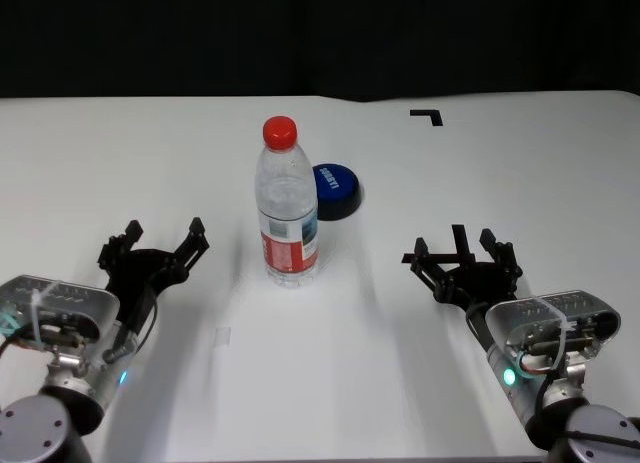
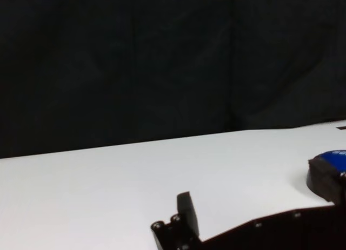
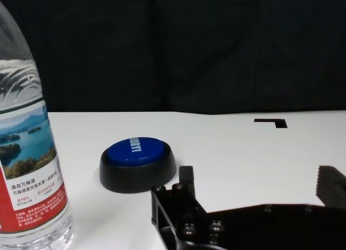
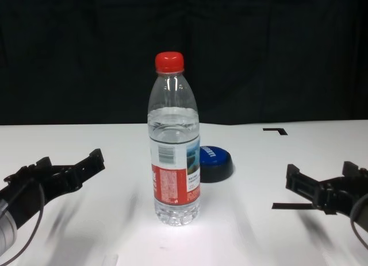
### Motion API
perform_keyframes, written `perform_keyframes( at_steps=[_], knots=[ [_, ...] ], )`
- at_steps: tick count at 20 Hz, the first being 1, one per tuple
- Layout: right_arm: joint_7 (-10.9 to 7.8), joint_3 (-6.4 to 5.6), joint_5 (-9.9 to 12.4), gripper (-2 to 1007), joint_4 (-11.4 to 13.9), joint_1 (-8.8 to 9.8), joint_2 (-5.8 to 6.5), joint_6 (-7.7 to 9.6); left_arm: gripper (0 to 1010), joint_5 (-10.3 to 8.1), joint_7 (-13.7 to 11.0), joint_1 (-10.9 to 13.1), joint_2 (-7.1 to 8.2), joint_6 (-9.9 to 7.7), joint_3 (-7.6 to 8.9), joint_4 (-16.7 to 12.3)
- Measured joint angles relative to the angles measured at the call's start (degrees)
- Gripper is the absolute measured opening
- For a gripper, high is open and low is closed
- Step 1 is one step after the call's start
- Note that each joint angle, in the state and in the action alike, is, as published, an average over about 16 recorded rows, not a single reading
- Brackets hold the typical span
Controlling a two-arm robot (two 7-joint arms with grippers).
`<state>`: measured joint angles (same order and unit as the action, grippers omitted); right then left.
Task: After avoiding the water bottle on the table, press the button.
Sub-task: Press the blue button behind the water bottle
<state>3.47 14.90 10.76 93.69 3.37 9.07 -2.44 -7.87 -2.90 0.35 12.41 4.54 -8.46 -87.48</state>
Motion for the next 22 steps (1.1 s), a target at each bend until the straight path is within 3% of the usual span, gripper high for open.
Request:
perform_keyframes(
  at_steps=[22],
  knots=[
    [0.0, 0.0, 0.0, 1003, 0.0, 0.0, 0.0, 0.0, 1003, 0.0, 0.0, 0.0, 0.0, 0.0, 0.0, 0.0]
  ],
)
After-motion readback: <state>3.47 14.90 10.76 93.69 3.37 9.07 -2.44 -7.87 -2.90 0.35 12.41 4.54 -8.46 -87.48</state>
